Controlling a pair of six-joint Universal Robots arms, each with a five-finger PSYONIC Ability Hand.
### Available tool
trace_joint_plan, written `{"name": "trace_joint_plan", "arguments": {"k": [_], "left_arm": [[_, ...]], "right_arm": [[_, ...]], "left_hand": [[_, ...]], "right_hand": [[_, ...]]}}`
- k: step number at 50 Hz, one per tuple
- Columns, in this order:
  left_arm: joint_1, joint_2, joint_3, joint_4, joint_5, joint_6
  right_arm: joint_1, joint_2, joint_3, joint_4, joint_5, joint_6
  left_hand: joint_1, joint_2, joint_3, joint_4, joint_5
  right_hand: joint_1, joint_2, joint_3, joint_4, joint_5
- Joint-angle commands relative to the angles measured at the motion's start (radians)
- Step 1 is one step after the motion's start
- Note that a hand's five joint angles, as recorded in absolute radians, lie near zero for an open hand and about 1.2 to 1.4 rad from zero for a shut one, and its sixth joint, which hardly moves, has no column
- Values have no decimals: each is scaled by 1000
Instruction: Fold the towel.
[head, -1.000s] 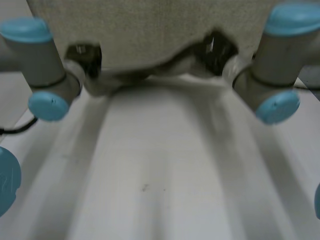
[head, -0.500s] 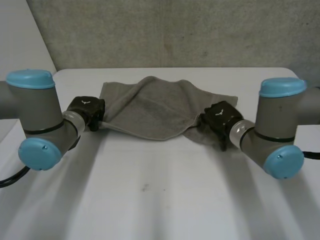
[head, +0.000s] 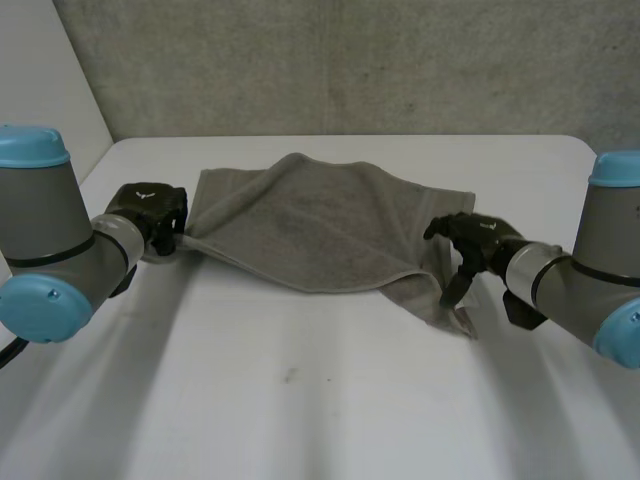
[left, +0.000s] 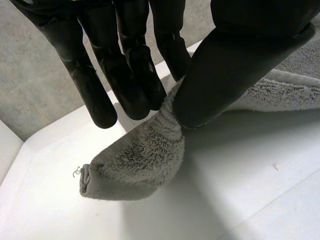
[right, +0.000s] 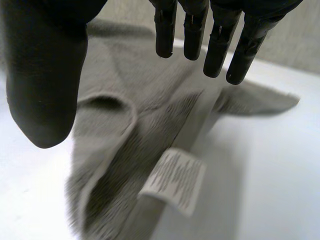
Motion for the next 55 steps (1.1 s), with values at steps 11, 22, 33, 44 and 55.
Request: {"name": "trace_joint_plan", "arguments": {"k": [11, 22, 33, 44, 55], "left_arm": [[49, 47, -13, -1, 1, -1], [95, 110, -74, -4, 99, -5], [112, 124, -102, -6, 113, -6], [124, 126, -103, -6, 113, -9], [124, 130, -108, -6, 113, -12]], "right_arm": [[5, 7, 126, -54, 3, 65], [16, 10, 134, -89, 14, 67], [17, 48, 141, -144, 55, 53], [43, 88, 131, -180, 83, 48], [43, 30, 155, -230, 86, 50]], "left_hand": [[214, 179, 179, 178, 201], [214, 179, 179, 178, 201], [214, 179, 179, 178, 201], [214, 179, 179, 178, 201], [214, 179, 179, 178, 201]], "right_hand": [[-53, -70, -56, -47, -16], [-35, -52, -38, -30, 1], [76, 59, 73, 82, 113], [340, 323, 337, 346, 377], [1082, 1065, 1079, 1088, 1119]]}}
